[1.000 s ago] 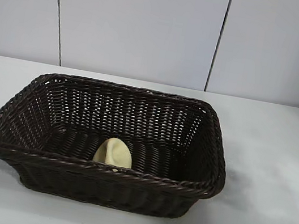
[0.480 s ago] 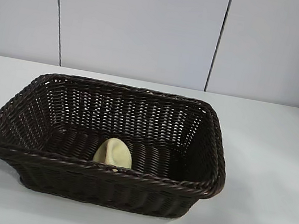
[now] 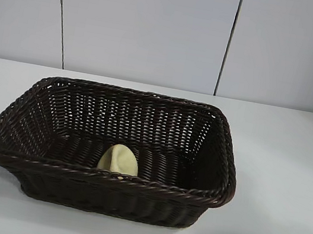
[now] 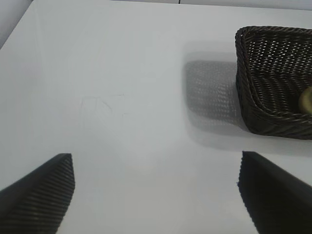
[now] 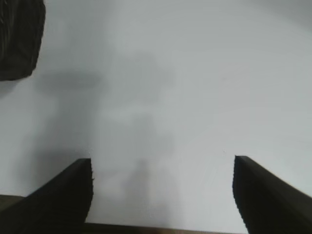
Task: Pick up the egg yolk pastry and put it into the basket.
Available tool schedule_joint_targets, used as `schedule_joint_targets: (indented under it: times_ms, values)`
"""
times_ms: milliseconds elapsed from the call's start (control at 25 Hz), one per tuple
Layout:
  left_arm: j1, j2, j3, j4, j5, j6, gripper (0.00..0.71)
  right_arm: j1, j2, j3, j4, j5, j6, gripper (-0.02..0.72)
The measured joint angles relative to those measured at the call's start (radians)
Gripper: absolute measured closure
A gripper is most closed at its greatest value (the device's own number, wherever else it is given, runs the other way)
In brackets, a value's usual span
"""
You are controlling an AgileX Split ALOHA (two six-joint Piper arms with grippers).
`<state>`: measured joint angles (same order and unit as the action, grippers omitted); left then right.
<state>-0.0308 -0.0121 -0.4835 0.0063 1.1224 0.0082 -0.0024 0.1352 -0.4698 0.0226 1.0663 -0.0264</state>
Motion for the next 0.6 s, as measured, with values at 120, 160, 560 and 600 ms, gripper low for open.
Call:
schedule_joint_targets:
  times_ms: [120,160,560,600]
  values:
    - [0.0,0.0,0.0,0.0,0.0,0.0,0.049,0.0,-0.093,0.0,0.0,0.008,0.0,0.133]
    - [0.0,0.0,0.0,0.0,0.0,0.0,0.049,0.0,-0.124,0.0,0.0,0.008,0.0,0.133]
    - [0.0,0.0,0.0,0.0,0.0,0.0,0.049,0.0,-0.152,0.0,0.0,0.015,0.0,0.133]
    - [0.0,0.0,0.0,0.001,0.0,0.0,0.049,0.0,-0.152,0.0,0.0,0.015,0.0,0.133]
